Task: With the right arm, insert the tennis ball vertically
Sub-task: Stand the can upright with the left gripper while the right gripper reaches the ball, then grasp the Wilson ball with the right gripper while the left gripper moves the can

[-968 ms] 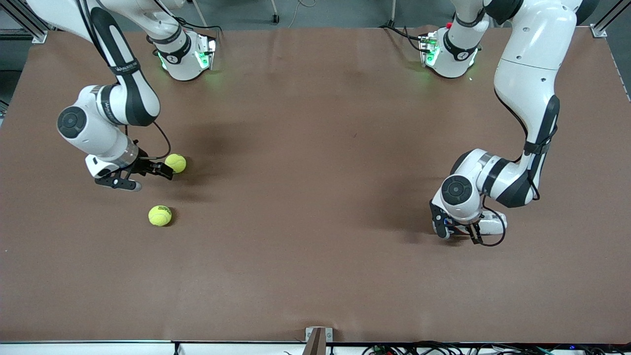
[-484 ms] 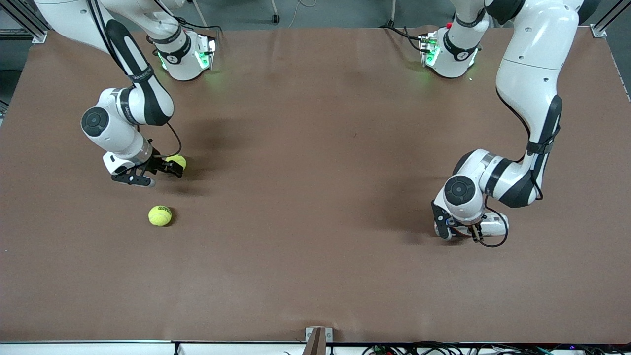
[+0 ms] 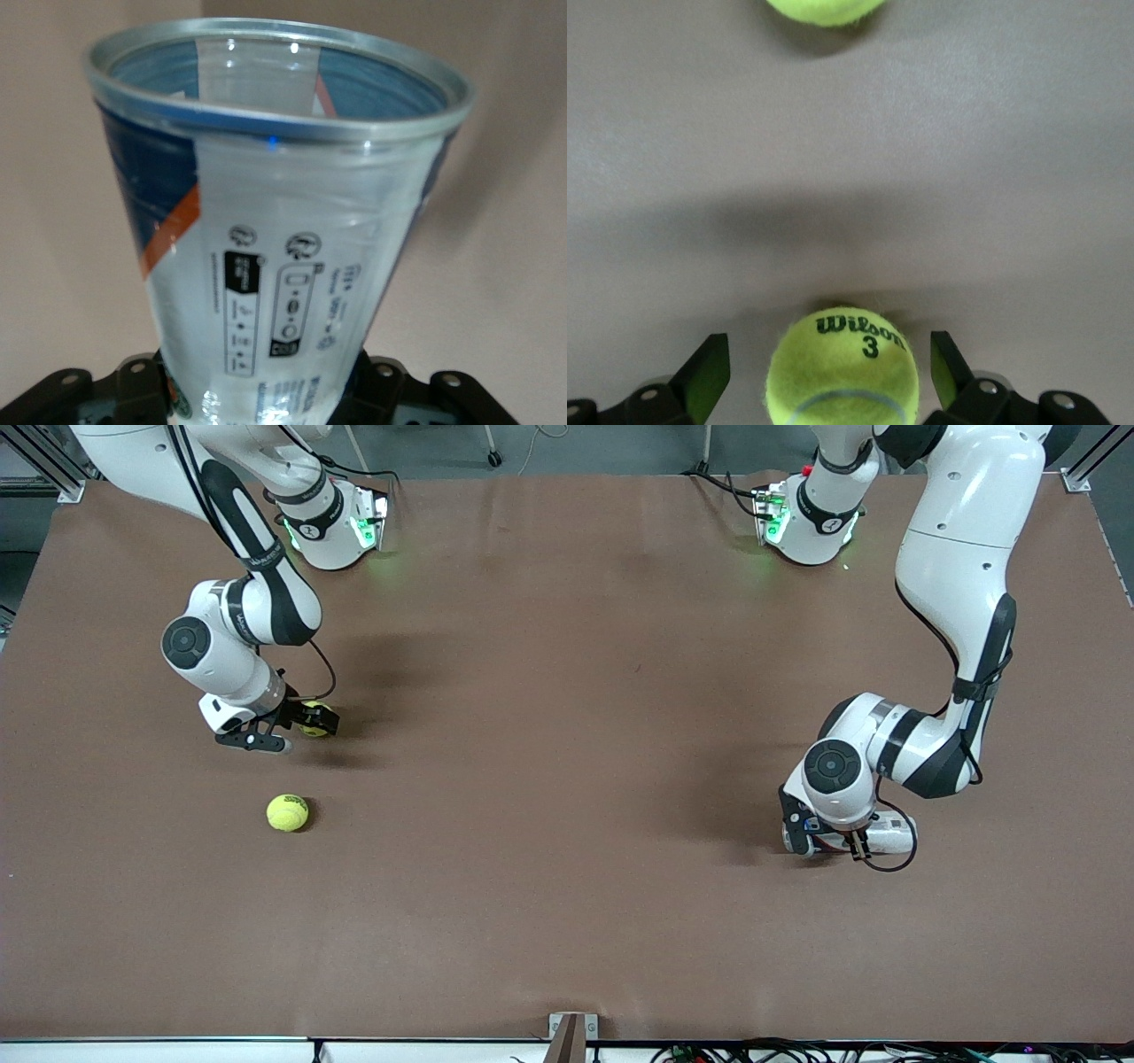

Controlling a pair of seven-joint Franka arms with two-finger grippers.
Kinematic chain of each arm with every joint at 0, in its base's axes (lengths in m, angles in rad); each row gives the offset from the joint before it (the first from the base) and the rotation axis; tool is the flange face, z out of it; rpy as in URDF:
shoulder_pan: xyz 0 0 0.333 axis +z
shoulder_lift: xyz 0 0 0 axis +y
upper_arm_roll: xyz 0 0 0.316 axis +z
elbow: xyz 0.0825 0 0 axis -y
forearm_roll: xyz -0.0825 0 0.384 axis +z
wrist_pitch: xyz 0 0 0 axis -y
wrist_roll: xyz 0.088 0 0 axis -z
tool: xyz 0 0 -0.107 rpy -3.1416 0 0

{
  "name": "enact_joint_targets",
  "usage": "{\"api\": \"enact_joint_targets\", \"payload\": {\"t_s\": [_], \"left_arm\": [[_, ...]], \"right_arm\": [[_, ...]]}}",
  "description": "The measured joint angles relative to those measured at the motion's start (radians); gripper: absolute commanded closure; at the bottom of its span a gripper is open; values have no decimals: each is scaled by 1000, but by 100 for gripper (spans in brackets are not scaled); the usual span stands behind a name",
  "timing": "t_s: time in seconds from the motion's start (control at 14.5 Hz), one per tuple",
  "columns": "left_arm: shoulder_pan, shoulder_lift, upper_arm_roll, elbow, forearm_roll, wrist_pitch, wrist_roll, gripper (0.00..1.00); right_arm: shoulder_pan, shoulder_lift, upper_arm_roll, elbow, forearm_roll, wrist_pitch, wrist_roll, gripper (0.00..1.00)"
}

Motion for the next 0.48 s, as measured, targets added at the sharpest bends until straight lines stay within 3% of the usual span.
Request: {"api": "enact_joint_targets", "payload": {"t_s": [0.14, 0.48], "left_arm": [[3, -26, -39, 19, -69, 2, 1, 35], [1, -74, -173, 105, -401, 1, 9, 35]], "right_arm": [[0, 0, 0, -3, 0, -1, 0, 0], [0, 6, -1, -8, 0, -10, 1, 1]]}}
